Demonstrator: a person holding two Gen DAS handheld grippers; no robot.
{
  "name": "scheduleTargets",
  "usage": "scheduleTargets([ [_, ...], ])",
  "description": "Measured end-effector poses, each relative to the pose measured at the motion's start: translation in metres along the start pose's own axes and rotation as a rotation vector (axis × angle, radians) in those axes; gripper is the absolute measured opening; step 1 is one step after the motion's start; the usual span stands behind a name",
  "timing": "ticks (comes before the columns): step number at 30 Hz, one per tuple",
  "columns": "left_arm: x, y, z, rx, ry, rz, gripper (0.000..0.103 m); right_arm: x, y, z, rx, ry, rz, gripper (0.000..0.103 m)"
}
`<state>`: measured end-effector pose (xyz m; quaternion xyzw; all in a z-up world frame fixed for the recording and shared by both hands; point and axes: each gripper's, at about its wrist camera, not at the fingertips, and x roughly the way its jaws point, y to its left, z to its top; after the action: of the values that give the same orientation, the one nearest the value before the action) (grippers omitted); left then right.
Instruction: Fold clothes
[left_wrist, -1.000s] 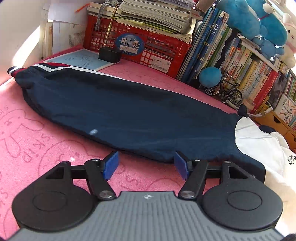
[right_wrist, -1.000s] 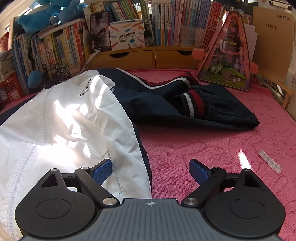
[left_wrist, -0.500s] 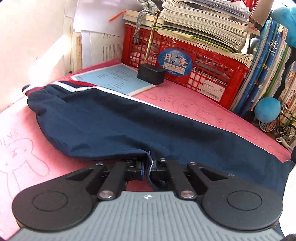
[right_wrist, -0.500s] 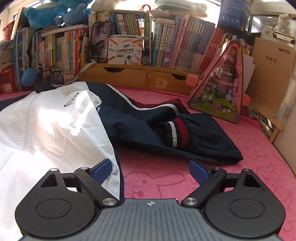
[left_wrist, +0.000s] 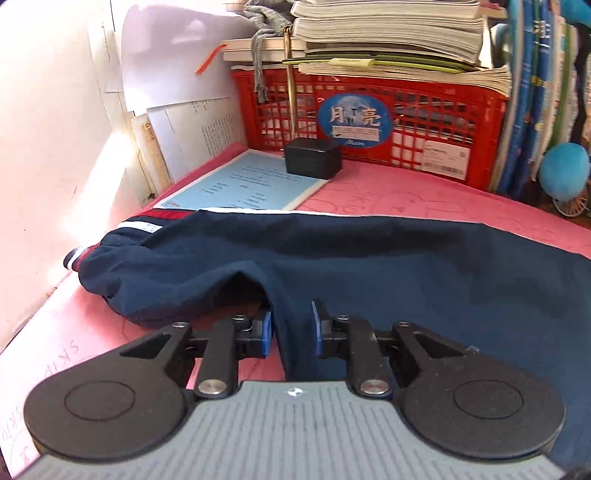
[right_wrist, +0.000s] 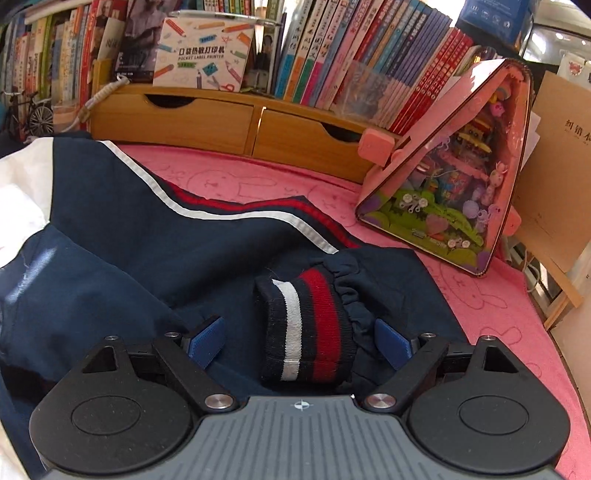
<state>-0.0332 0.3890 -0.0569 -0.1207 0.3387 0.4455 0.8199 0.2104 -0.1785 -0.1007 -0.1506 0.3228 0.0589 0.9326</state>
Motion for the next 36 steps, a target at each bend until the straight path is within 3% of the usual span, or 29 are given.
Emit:
scheduleTargets([
  [1, -0.013, 0.004, -0.006, 0.009, -0.003, -0.023, 0.022, 0.003, -0.009, 0.003, 0.034, 0.002, -0.026, 0.037],
  [5, -0.062, 0.02, -0.029, 0.073, -0.044, -0.122, 0.028, -0.005, -0.081, 0.021, 0.249, -0.057, -0.224, 0.033],
  [7, -0.087, 0.025, -0.04, 0.112, -0.061, -0.18, 0.03, -0.011, -0.125, 0.029, 0.318, -0.104, -0.394, 0.035],
  [8, -0.103, 0.026, -0.048, 0.139, -0.064, -0.233, 0.031, -0.016, -0.146, 0.03, 0.369, -0.102, -0.436, 0.039],
  [9, -0.116, 0.025, -0.055, 0.164, -0.071, -0.279, 0.034, -0.023, -0.162, 0.029, 0.411, -0.089, -0.433, 0.054],
  [10, -0.13, 0.025, -0.064, 0.189, -0.081, -0.322, 0.038, -0.035, -0.17, 0.023, 0.436, -0.091, -0.373, 0.065],
  [11, -0.143, 0.025, -0.074, 0.215, -0.096, -0.362, 0.05, -0.05, -0.176, 0.012, 0.448, -0.113, -0.276, 0.082],
  [12, -0.156, 0.023, -0.085, 0.248, -0.117, -0.398, 0.055, -0.066, -0.176, -0.001, 0.435, -0.147, -0.166, 0.088],
  [13, -0.169, 0.019, -0.098, 0.293, -0.141, -0.428, 0.059, -0.084, -0.167, -0.016, 0.387, -0.177, -0.065, 0.088],
  [16, -0.206, 0.007, -0.138, 0.445, -0.196, -0.487, 0.06, -0.133, -0.129, -0.068, 0.206, -0.206, 0.151, 0.088],
  [23, -0.256, 0.005, -0.21, 0.737, -0.218, -0.583, 0.062, -0.246, -0.035, -0.195, -0.211, -0.151, 0.493, 0.087],
  [27, -0.274, 0.015, -0.246, 0.833, -0.249, -0.682, 0.075, -0.266, -0.004, -0.213, -0.248, -0.165, 0.492, 0.088],
  [30, -0.279, 0.005, -0.269, 0.852, -0.309, -0.683, 0.077, -0.275, 0.017, -0.22, -0.253, -0.183, 0.472, 0.087],
  [32, -0.276, -0.014, -0.279, 0.831, -0.321, -0.639, 0.076, -0.281, 0.03, -0.225, -0.256, -0.195, 0.459, 0.084],
  [34, -0.272, -0.024, -0.285, 0.818, -0.315, -0.64, 0.076, -0.27, 0.028, -0.211, -0.154, -0.194, 0.472, 0.08],
  [36, -0.269, -0.032, -0.29, 0.806, -0.325, -0.638, 0.078, -0.268, 0.028, -0.207, -0.13, -0.189, 0.468, 0.076],
])
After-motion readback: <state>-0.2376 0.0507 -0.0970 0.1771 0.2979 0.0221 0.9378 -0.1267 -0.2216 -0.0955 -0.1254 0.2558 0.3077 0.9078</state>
